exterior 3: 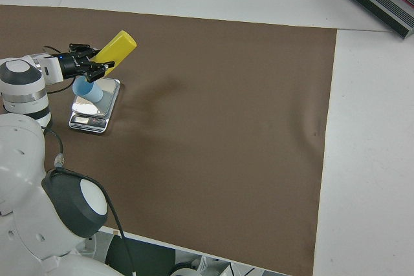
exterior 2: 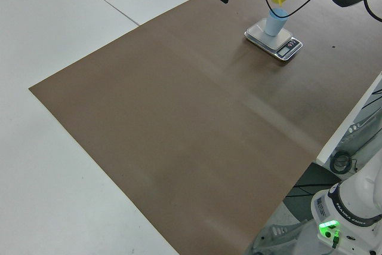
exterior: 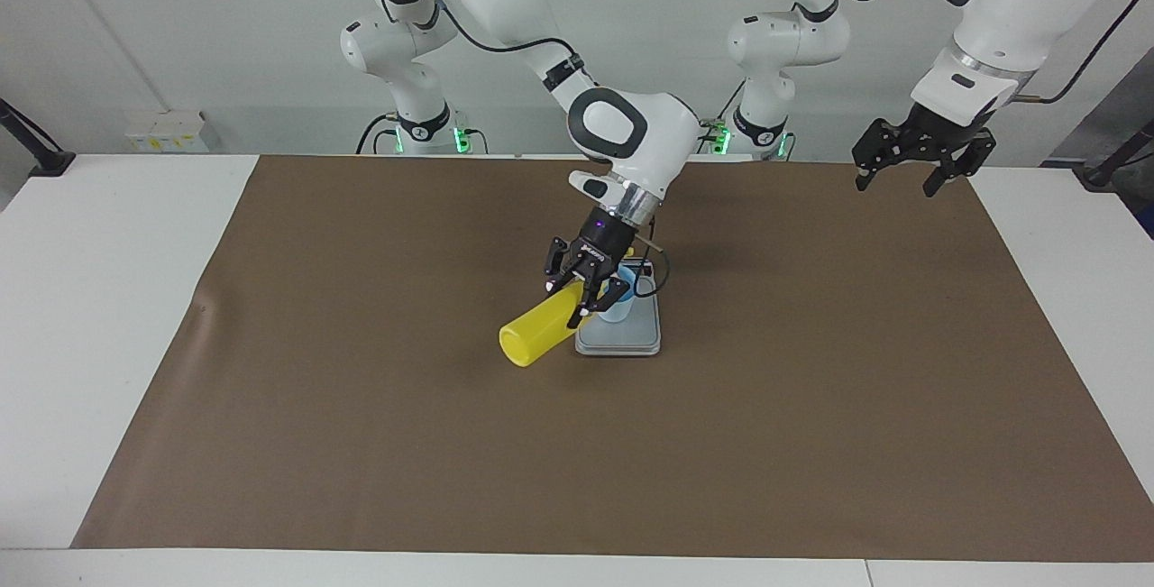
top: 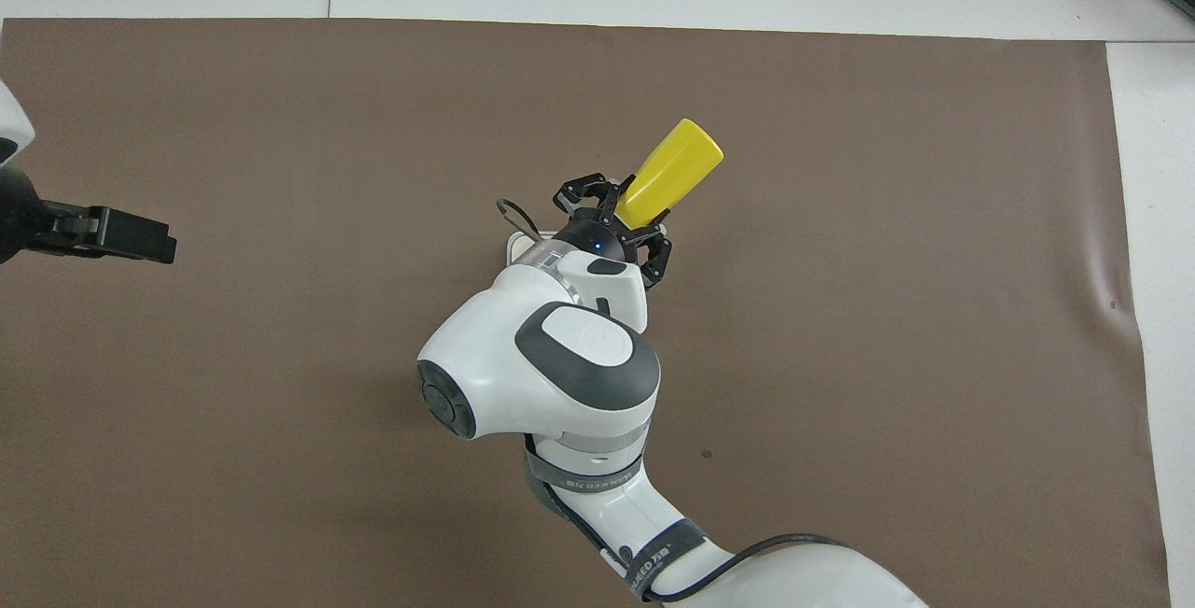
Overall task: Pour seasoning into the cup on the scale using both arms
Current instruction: 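Tilt the bottle tip down over the cup with the right gripper, then carry the bottle back and set it upright on the table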
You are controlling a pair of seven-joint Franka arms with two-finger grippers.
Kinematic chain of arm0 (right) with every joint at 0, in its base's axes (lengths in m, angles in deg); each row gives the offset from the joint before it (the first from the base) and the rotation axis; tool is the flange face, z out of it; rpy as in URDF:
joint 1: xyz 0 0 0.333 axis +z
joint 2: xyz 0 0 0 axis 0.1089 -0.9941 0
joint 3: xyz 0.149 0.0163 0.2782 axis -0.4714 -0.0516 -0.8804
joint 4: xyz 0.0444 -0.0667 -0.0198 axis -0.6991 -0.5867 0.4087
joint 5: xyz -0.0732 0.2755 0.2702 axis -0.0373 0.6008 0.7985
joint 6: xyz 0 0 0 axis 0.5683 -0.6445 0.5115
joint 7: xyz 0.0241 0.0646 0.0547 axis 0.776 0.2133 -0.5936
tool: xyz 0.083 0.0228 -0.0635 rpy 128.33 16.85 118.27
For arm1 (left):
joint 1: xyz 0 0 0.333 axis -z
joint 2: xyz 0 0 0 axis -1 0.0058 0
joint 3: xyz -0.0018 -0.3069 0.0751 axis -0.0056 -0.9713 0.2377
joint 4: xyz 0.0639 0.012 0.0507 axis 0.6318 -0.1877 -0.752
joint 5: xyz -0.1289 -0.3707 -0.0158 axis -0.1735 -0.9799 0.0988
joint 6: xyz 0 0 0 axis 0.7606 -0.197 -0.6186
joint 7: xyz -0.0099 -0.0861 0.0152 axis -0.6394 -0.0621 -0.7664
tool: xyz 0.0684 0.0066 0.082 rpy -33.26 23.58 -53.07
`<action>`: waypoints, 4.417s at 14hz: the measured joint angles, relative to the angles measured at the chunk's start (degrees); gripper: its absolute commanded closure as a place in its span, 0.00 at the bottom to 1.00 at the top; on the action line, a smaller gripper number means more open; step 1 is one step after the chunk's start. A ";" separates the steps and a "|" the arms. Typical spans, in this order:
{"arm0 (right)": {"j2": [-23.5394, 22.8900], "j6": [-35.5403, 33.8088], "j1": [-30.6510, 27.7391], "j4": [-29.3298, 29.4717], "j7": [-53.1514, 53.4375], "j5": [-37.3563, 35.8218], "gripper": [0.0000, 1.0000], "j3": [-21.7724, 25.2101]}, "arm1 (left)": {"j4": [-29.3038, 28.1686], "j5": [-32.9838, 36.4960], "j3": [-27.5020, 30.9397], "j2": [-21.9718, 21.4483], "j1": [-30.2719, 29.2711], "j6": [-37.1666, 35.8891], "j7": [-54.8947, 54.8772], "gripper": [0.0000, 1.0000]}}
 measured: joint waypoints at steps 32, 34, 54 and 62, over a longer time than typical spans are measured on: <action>12.20 4.17 -29.46 3.08 -19.76 78.66 1.00 0.61 | -0.22 2.42 0.16 0.00 -0.05 -0.06 0.79 0.00; 12.32 3.03 -32.73 2.16 -24.18 84.69 1.00 0.64 | -0.22 2.43 0.17 -0.01 -0.05 -0.06 1.43 0.00; 8.08 -6.40 -55.99 -15.61 -65.18 108.38 0.84 0.76 | -0.97 2.41 0.03 -0.01 -1.73 -0.46 2.08 0.00; 9.10 -6.39 -55.78 -15.08 -65.20 108.38 0.00 0.47 | -0.97 2.41 0.02 -0.01 -1.73 -0.47 2.12 0.00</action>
